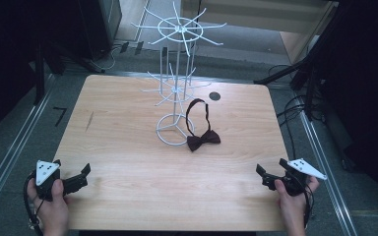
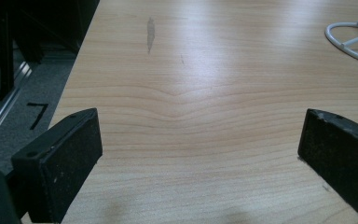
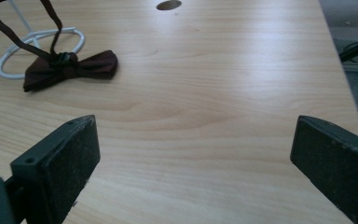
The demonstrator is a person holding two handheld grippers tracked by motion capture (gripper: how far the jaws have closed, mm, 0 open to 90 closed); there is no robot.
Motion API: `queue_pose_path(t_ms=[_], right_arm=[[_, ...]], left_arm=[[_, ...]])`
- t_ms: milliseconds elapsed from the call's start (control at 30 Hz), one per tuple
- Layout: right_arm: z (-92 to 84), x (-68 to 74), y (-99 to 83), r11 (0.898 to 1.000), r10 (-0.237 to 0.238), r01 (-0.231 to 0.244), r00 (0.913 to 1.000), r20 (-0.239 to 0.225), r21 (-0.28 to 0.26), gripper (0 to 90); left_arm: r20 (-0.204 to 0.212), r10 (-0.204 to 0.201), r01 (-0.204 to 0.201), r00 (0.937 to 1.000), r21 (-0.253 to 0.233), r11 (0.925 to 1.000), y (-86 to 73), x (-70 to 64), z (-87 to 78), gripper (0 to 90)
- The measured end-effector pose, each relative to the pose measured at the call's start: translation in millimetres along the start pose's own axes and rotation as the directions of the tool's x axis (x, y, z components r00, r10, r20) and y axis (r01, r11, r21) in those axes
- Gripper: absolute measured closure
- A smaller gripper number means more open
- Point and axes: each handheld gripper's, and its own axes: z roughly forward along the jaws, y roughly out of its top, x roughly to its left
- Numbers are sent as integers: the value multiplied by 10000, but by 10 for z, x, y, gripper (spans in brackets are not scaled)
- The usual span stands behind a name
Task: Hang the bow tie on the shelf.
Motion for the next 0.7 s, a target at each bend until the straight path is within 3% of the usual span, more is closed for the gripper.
queue_pose_path(t_ms=[133,367,533,600,700], right_arm=[[-122,-146,-122,9998,191,-190,9998,57,-100,11],[-272,-417,-324,9975,694,-699,9960,563,66,13],[-368,-493,-380,9963,855,-853,9945,605,-60,14],[-365,-525,-389,9923,1217,-1208,9920,339,-292,15],[-333,-544,-378,9896,1407,-1389,9888,506,-365,54]], left_arm=[[-4,48,-48,10000,52,10000,1,0,1,2],[17,38,-39,10000,95,9999,4,4,4,2],[-42,58,-58,10000,105,9999,4,-3,7,2],[-43,67,-66,10000,137,9999,5,-4,8,2],[-75,125,-124,9999,145,9998,5,-10,13,2]])
